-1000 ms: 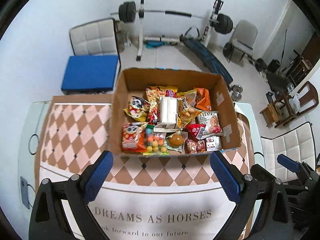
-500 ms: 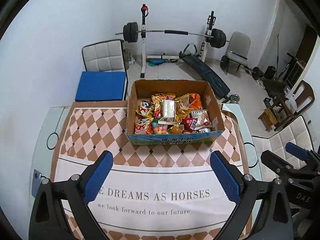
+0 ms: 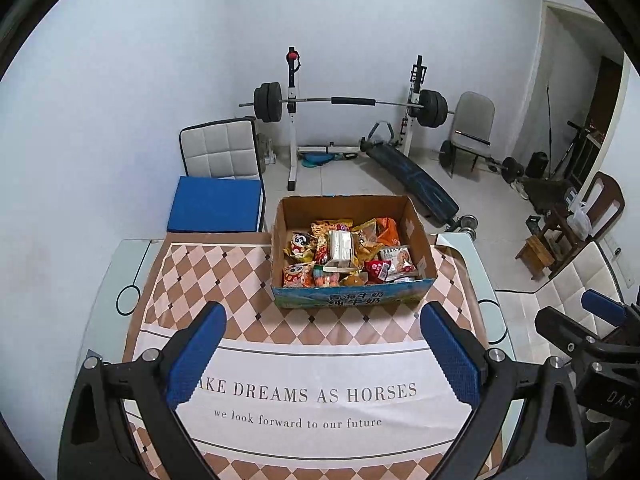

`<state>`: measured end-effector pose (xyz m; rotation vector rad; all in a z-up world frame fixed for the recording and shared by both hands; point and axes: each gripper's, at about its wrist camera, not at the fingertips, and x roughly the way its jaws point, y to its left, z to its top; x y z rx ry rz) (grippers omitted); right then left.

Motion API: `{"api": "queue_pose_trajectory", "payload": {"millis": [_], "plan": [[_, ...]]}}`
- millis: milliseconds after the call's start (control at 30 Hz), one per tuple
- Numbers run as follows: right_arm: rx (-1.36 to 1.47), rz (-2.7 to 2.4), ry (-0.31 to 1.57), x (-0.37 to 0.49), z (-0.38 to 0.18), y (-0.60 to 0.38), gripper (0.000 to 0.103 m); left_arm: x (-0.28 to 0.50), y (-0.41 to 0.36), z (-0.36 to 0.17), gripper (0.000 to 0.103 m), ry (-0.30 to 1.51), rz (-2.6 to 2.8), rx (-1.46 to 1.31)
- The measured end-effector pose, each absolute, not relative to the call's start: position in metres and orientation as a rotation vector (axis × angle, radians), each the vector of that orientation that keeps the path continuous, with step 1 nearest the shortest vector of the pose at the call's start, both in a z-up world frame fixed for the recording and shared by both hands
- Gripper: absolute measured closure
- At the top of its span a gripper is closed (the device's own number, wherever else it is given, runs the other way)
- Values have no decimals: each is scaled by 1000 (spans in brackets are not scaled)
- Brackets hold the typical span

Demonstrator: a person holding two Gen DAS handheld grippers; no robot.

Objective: Organize snacks

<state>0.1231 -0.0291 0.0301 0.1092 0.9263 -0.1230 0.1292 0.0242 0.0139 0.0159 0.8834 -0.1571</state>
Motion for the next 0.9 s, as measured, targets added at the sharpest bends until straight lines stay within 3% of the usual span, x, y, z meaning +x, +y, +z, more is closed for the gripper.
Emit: {"api": "queue_pose_trajectory", "payload": {"millis": [900], "plan": [[76, -217, 910, 199, -14, -38, 1, 185, 18, -24, 0, 874, -106, 31]]}}
